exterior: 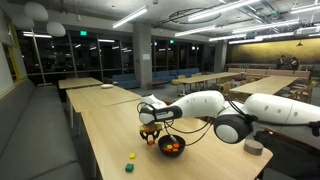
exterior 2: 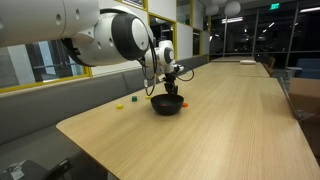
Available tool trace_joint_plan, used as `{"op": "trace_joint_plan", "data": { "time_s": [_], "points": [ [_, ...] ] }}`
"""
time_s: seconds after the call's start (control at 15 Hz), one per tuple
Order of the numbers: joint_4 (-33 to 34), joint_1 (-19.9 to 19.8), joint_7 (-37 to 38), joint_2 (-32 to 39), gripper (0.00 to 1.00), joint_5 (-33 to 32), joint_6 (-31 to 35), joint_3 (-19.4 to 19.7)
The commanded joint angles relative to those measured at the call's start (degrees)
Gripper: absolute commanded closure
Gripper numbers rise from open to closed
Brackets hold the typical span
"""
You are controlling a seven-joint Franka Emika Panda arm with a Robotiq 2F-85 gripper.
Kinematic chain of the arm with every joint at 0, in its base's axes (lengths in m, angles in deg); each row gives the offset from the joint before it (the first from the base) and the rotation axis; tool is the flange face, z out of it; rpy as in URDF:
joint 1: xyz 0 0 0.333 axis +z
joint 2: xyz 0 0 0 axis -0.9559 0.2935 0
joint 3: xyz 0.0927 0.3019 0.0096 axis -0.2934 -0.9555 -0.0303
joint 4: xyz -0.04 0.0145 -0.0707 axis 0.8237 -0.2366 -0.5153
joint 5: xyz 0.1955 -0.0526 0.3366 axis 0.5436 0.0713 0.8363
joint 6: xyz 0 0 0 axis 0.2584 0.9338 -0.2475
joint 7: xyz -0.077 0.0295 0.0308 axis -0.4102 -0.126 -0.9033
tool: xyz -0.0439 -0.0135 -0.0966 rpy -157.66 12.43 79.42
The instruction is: Put some of the orange discs on the table into the bowl
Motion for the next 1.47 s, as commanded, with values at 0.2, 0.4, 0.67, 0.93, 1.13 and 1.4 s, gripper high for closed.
{"op": "trace_joint_plan", "data": {
  "time_s": [0.2, 0.4, 0.67, 0.93, 1.13, 1.4],
  "points": [
    [1.74, 2.47, 1.29, -2.09, 0.81, -2.33, -6.17, 1.78],
    [2.33, 3.53, 1.57, -3.52, 0.81, -2.48, -6.24, 2.00],
    [1.38, 5.95, 0.96, -6.67, 0.82, -6.37, -13.74, 5.08],
    [0.77, 8.07, -1.40, -8.62, 0.82, -10.68, -23.65, 7.95],
    [0.21, 9.04, -7.24, -9.05, 0.82, -12.60, -31.46, 8.26],
    [0.17, 8.98, -15.44, -8.49, 0.82, -14.34, -37.99, 7.79]
  ]
}}
